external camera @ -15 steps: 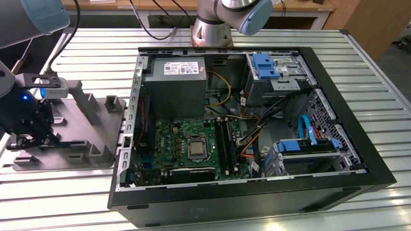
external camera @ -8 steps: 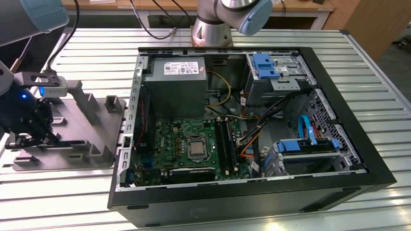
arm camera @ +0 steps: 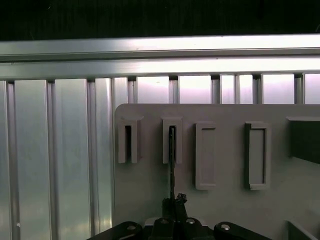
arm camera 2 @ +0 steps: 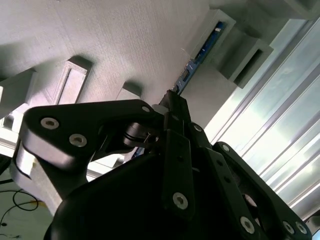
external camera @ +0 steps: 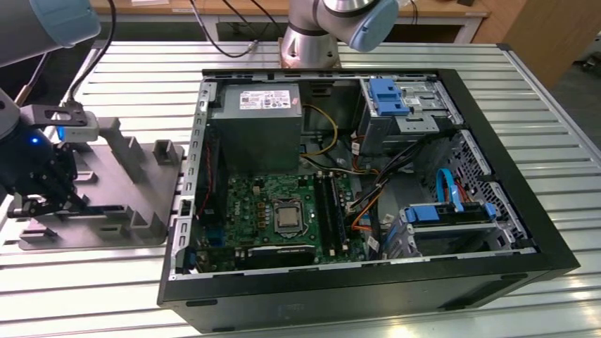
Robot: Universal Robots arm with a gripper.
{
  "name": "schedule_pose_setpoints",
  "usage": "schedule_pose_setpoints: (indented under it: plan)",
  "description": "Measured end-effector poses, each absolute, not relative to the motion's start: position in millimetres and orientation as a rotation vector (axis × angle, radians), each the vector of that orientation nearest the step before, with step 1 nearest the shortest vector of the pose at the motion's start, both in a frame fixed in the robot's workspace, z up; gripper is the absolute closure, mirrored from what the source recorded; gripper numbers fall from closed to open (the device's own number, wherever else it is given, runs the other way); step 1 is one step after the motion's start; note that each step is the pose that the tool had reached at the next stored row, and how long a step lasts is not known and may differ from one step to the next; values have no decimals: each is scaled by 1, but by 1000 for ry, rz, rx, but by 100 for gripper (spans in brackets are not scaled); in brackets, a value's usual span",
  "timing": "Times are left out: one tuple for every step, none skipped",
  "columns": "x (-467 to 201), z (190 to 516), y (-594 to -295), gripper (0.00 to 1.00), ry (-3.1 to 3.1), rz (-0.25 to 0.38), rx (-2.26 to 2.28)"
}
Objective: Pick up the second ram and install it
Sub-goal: 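Pick up the second ram and move it above second insertion slot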
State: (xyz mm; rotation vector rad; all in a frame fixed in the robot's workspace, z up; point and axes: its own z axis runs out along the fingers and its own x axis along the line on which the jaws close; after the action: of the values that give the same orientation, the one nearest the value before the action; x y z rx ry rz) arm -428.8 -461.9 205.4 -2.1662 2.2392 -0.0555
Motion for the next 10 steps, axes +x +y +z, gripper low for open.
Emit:
schedule_pose_setpoints:
  plan:
    - [-429, 207, -462, 89, 2240, -56, -2167]
    - [-429, 209, -462, 89, 2239, -56, -2166]
    - [-429, 210, -462, 89, 2239, -56, -2166]
    - [-429, 213, -462, 89, 2239, -56, -2166]
    - [-429, 215, -462, 89, 2239, -56, -2166]
    - [-429, 217, -462, 89, 2239, -56, -2166]
    - [-429, 219, -462, 89, 2239, -56, -2166]
    - [-429, 222, -462, 89, 2239, -56, -2166]
    - [-429, 237, -462, 89, 2239, -56, -2166]
    - [-429, 240, -462, 89, 2239, -56, -2166]
